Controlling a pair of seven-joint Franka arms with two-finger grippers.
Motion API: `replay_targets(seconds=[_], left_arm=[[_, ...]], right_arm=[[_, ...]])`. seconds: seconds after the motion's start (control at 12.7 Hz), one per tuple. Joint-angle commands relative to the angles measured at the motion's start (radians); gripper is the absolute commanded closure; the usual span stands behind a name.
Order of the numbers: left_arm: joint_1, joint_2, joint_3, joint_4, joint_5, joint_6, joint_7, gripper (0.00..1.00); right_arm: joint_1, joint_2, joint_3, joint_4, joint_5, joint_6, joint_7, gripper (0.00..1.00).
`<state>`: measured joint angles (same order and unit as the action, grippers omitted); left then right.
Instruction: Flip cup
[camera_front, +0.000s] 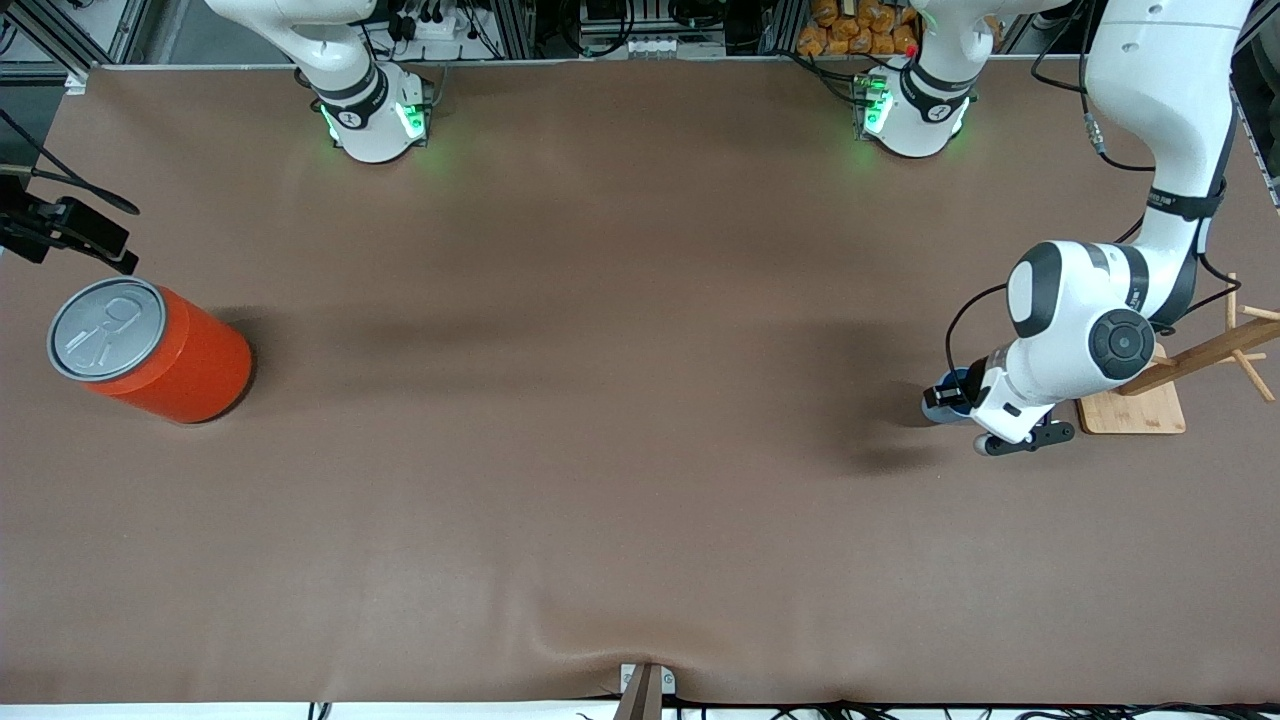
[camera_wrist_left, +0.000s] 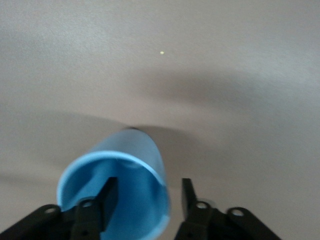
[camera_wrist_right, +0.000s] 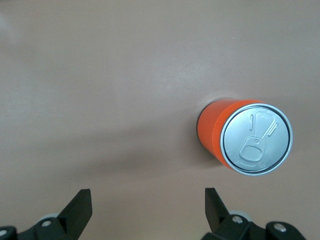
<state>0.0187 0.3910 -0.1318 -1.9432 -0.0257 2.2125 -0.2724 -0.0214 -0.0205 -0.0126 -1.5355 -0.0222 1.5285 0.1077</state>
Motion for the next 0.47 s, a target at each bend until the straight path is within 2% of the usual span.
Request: replay_targets(seconds=[0.0,0.24,0.39], left_arm=[[-0.011,-0.081,-0.02,0.05,0.026,-0.111,-0.025,0.0],[-0.003,-0.203,-0.028,0.095,0.026,-0.21,-0.024,0.0],[0.0,-0.269,-0.026,0.165,0.026,-0.314,-0.022,0.0]], right_arm=[[-0.003,0.008,-0.003,0.025,0.007,-0.019,0.001,0.0],[-0.005,0.008,-0.007,0.023,0.008,-0.018,0.0,0.0],[-0.006,0.008,-0.009,0.023,0.008,-0.019,0.0,0.0]])
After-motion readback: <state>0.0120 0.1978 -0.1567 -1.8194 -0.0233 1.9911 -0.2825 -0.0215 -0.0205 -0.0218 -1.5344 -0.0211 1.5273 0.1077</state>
